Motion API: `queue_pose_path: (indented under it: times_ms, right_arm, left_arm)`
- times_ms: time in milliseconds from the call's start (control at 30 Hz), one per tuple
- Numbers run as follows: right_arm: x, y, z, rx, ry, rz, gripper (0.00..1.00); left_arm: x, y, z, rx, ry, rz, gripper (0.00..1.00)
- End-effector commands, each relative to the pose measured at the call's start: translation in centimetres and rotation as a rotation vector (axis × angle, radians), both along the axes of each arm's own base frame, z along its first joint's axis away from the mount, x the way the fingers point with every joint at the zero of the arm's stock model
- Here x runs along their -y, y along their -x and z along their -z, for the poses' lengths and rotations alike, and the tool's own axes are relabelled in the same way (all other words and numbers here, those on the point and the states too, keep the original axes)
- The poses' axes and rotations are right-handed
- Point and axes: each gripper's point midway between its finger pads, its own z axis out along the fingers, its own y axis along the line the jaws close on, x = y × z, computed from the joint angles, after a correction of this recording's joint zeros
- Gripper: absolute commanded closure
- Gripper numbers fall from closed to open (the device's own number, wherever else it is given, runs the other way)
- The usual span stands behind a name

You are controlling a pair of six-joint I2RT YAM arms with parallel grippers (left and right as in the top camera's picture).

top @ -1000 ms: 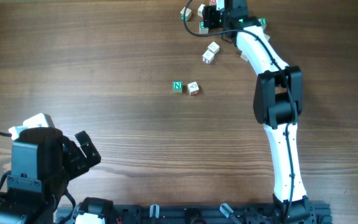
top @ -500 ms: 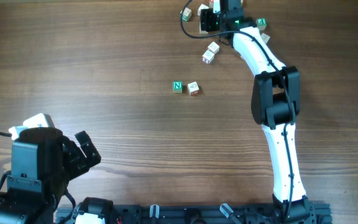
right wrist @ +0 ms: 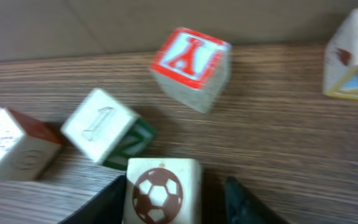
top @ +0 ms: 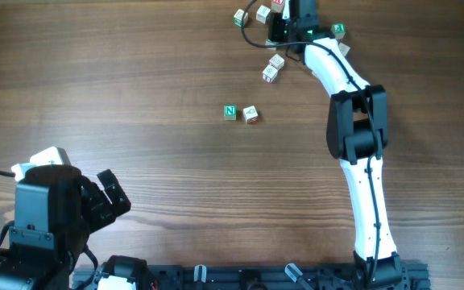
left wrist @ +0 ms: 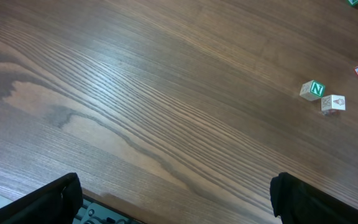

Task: Form a circle
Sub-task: 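Grasp the soccer-ball picture block with the right gripper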

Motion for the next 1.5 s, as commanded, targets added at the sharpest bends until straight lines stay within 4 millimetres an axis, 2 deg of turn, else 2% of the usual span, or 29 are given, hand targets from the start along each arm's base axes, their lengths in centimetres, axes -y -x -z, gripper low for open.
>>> queue_pose_path:
  times_ms: [0,133,233,367,600,633,700,733,767,833,900,967,1033,1133,1300,1467]
  right_arm:
    - [1.3,0.3,2.2,-0.056,-0.025,0.039,0.63]
    - [0.8,0.3,1.7,-0.054,-0.046,0.017,0.69]
    - [0.7,0.3,-0.3,-0.036,-0.049,0.010,0.69]
    - [0.8,0.7,-3.9,-0.020,-0.027,-0.008,0.72]
    - [1.6,2.9,-11.3,-0.016,0.008,-0.007,0.73]
    - [1.8,3.8,-13.4,-0.016,0.011,-0.010,0.73]
    - [2.1,5.3,-15.7,-0.029,0.025,-0.020,0.73]
    - [2.3,6.5,-17.1,-0.045,0.029,-0.021,0.73]
    - [2.7,8.6,-19.2,-0.077,0.033,-0.025,0.73]
    - [3.1,10.6,-20.7,-0.111,0.038,-0.024,0.73]
    - [3.4,13.5,-21.9,-0.180,0.031,-0.028,0.72]
    - [3.0,16.0,-21.7,-0.271,-0.002,-0.044,0.73]
    - [2.5,18.3,-20.6,-0.379,-0.034,-0.074,0.73]
    - [2.3,21.7,-17.1,-0.579,-0.057,-0.046,0.83]
    - [0.2,24.6,-11.8,-0.712,-0.015,-0.093,0.84]
    - [-1.9,25.4,-5.7,-0.701,0.068,-0.132,0.84]
  left_arm:
    - [-0.4,0.0,0.0,0.004,-0.006,-0.025,0.00]
    - [-0.4,0.0,0.0,0.004,-0.006,-0.025,0.00]
    - [-0.4,0.0,0.0,0.004,-0.006,-0.025,0.00]
    - [-0.4,0.0,0.0,0.004,-0.006,-0.025,0.00]
    - [-0.4,0.0,0.0,0.004,-0.006,-0.025,0.00]
    - [-0.4,0.0,0.0,0.004,-0.006,-0.025,0.00]
    - [-0.4,0.0,0.0,0.004,-0.006,-0.025,0.00]
    - [-0.4,0.0,0.0,0.004,-0.006,-0.025,0.00]
    - [-0.4,0.0,0.0,0.004,-0.006,-0.025,0.00]
    - [-0.4,0.0,0.0,0.004,-0.006,-0.025,0.00]
    - [-0.4,0.0,0.0,0.004,-0.006,-0.025,0.00]
    - [-0.4,0.0,0.0,0.004,-0.006,-0.025,0.00]
    - [-0.4,0.0,0.0,0.004,-0.006,-0.025,0.00]
    - [-0.4,0.0,0.0,0.004,-0.006,-0.025,0.00]
    - [-0.4,0.0,0.0,0.004,-0.006,-0.025,0.00]
    - [-0.4,0.0,0.0,0.004,-0.006,-0.025,0.00]
